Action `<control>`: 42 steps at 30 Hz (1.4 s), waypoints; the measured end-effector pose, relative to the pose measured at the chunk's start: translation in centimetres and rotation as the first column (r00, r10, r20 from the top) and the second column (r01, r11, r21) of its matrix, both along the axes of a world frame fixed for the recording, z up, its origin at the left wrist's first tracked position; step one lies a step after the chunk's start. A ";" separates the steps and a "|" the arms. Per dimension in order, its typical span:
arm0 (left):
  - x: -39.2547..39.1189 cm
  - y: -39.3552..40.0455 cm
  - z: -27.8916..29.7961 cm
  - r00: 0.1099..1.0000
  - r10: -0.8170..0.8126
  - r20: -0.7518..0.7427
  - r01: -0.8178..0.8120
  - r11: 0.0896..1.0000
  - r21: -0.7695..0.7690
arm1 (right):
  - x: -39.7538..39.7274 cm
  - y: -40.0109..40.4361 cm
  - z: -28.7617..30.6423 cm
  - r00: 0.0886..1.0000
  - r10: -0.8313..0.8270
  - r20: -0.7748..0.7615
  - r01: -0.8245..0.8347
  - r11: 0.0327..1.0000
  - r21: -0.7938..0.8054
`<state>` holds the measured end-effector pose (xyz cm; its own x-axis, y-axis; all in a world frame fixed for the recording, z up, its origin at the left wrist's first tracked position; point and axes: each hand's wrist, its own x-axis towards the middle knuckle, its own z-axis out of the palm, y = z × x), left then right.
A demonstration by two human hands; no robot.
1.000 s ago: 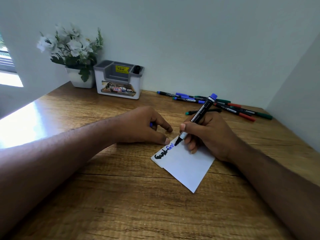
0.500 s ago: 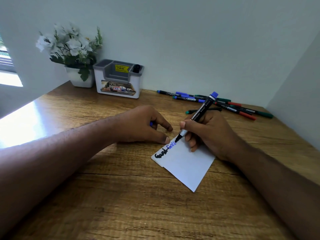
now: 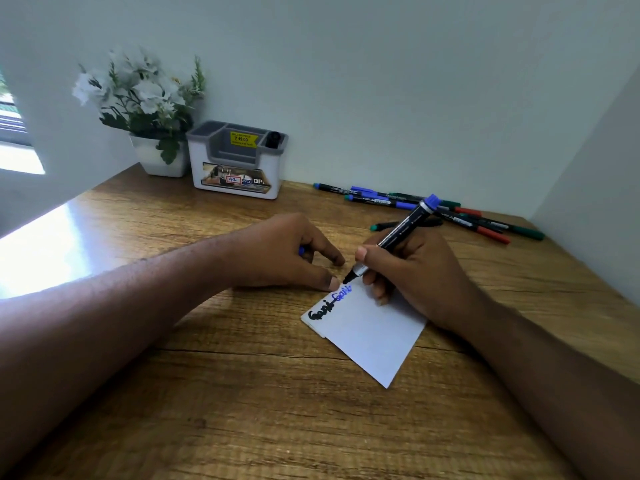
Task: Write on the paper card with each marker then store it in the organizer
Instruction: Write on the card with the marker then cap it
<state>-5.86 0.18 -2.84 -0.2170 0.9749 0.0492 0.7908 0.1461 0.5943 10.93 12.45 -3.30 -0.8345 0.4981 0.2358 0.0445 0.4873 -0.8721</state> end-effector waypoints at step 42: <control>1.1 -0.3 -0.2 0.528 -0.213 0.822 -0.104 0.944 0.312 | -0.7 0.7 0.4 0.953 0.040 -0.299 -0.097 0.979 -0.178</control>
